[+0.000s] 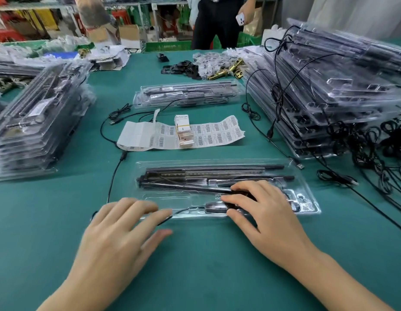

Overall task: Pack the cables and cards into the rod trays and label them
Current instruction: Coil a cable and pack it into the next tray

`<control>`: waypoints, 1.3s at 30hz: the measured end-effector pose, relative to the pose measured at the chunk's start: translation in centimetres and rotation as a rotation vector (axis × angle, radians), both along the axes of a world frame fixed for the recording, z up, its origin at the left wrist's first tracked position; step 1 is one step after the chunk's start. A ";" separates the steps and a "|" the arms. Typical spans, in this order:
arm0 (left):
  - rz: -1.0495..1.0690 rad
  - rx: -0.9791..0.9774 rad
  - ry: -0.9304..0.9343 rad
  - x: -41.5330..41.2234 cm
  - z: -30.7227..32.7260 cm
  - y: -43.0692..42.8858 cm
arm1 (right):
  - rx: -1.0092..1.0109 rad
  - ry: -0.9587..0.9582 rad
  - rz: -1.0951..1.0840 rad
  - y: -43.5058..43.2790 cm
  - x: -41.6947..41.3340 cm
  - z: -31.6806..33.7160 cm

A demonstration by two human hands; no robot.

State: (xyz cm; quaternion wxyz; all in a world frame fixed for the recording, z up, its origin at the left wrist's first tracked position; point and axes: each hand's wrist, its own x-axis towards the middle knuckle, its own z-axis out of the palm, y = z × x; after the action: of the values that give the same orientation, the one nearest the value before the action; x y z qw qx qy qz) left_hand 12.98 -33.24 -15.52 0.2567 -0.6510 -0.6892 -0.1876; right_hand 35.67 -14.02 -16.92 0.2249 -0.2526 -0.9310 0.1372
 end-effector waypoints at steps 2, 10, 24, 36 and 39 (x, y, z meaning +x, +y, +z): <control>-0.052 -0.118 -0.046 1.3 0.5 2.1 | 0.019 -0.002 0.000 -0.1 -0.1 0.1; -0.088 -0.206 -0.238 3.6 0.0 5.2 | 0.077 -0.102 0.028 -0.5 -1.1 1.5; 0.037 -0.286 -0.406 -1.1 2.2 1.5 | 0.188 0.102 0.005 -2.8 -4.6 -0.2; 0.001 -0.383 -0.624 -4.7 3.8 -0.1 | 0.145 0.041 0.018 -2.8 -4.1 0.7; 0.125 -0.383 -0.461 -4.9 4.0 -2.6 | 0.101 0.015 0.038 -3.0 -3.8 0.8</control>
State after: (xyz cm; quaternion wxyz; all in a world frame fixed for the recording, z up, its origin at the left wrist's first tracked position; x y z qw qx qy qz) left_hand 8.10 -35.84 -11.47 -0.0227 -0.5841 -0.7909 -0.1809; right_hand 31.88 -16.98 -16.10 0.2415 -0.2221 -0.9397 0.0961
